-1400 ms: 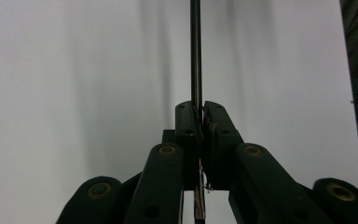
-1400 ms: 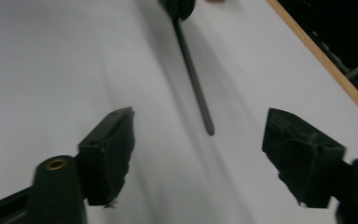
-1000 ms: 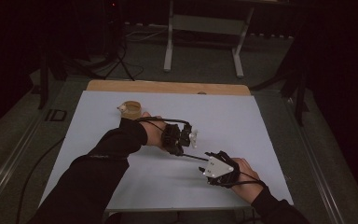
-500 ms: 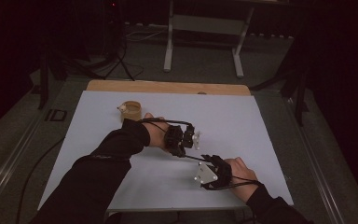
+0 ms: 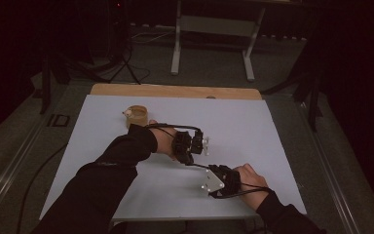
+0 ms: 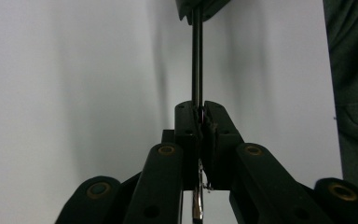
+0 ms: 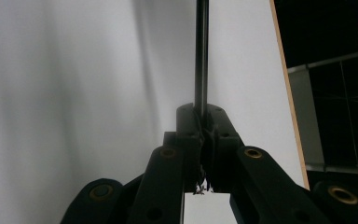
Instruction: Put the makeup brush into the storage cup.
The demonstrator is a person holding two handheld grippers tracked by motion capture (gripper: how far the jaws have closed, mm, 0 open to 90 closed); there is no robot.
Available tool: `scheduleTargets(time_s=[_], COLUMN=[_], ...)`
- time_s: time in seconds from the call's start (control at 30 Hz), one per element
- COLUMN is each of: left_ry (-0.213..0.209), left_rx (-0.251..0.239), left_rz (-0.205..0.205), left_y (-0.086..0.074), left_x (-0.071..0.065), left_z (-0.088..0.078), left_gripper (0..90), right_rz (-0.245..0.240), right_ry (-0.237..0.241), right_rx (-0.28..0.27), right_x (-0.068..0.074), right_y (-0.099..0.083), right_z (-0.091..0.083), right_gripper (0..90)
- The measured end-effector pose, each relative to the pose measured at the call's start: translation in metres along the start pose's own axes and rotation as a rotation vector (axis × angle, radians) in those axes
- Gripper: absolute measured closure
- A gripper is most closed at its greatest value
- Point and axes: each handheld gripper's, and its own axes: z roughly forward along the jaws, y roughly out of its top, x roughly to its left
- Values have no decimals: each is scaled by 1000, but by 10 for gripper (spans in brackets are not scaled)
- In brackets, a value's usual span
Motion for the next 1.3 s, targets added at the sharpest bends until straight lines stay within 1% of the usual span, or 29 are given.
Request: scheduleTargets(time_s=[0.03, 0.07, 0.13, 0.17, 0.27, 0.33, 0.37, 0.4, 0.47, 0.5, 0.53, 0.63, 0.7, 0.73, 0.77, 0.8, 0.83, 0.87, 0.9, 0.93, 0.97, 1.0, 1.07, 1.1, 1.13, 1.2, 1.23, 1.27, 1.3], left_ry=[5, 21, 35, 52, 98, 128, 140, 140, 156, 157, 160, 159, 166, 153, 161, 174, 173, 184, 208, 217, 217, 237, 237, 256, 260, 282, 282, 305, 305], left_rx=[-30, -58, -84, -92, -120, -150, -167, -194, -249, -271, -279, -303, -323, -326, -330, -336, -355, -371, -387, -408, -408, -447, -447, -491, -549, -623, -623, -673, -673], left_rz=[6, 11, 2, -4, -17, -42, -56, -72, -101, -97, -97, -136, -163, -159, -158, -179, -192, -198, -206, -224, -224, -254, -254, -290, -316, -345, -345, -376, -376], left_y=[-1, -2, -3, -4, -7, -11, -13, -15, -21, -24, -27, -37, -43, -47, -49, -51, -54, -57, -59, -62, -62, -67, -67, -73, -79, -85, -85, -91, -91], left_x=[1, 2, 3, 2, 2, 3, 3, 4, 2, 1, 0, -1, -1, -1, -2, -2, -1, 0, 1, 1, 1, 2, 2, 1, -2, -6, -6, -9, -9], left_z=[-2, -4, -8, -10, -17, -23, -26, -29, -35, -37, -38, -39, -41, -43, -44, -44, -45, -47, -48, -49, -49, -52, -52, -54, -56, -57, -57, -57, -57], left_gripper=[840, 731, 689, 623, 545, 475, 473, 453, 411, 396, 382, 359, 298, 254, 184, 166, 155, 142, 140, 131, 122, 123, 123, 123, 123, 124, 127, 128, 128], right_rz=[20, 36, 57, 63, 76, 77, 84, 87, 117, 130, 140, 159, 170, 173, 180, 185, 189, 195, 199, 202, 211, 227, 235, 294, 322, 383, 383, 447, 463], right_ry=[-2, 2, 7, 9, 15, 23, 26, 31, 38, 37, 39, 44, 43, 46, 48, 49, 54, 52, 49, 44, 42, 47, 52, 73, 83, 102, 102, 124, 129], right_rx=[-2, -1, -1, -1, 7, 16, 22, 30, 44, 47, 57, 75, 87, 93, 95, 98, 106, 110, 116, 129, 131, 139, 140, 137, 132, 120, 120, 101, 99], right_x=[0, -2, -5, -6, -7, -6, -6, -7, -7, -8, -8, -11, -13, -14, -15, -16, -17, -18, -19, -20, -21, -23, -24, -27, -30, -34, -34, -37, -38], right_y=[0, 0, 0, 0, 0, -1, -1, -2, -3, -4, -5, -8, -10, -11, -11, -12, -12, -13, -13, -13, -13, -13, -14, -16, -17, -20, -20, -24, -25], right_z=[0, 0, 0, 0, 0, 0, 0, 1, 2, 3, 3, 4, 4, 4, 4, 4, 5, 5, 5, 6, 6, 6, 7, 7, 8, 7, 7, 7, 6], right_gripper=[856, 858, 858, 858, 858, 858, 858, 858, 858, 858, 858, 858, 858, 859, 858, 858, 858, 858, 858, 858, 859, 858, 858, 859, 858, 859, 859, 858, 858])
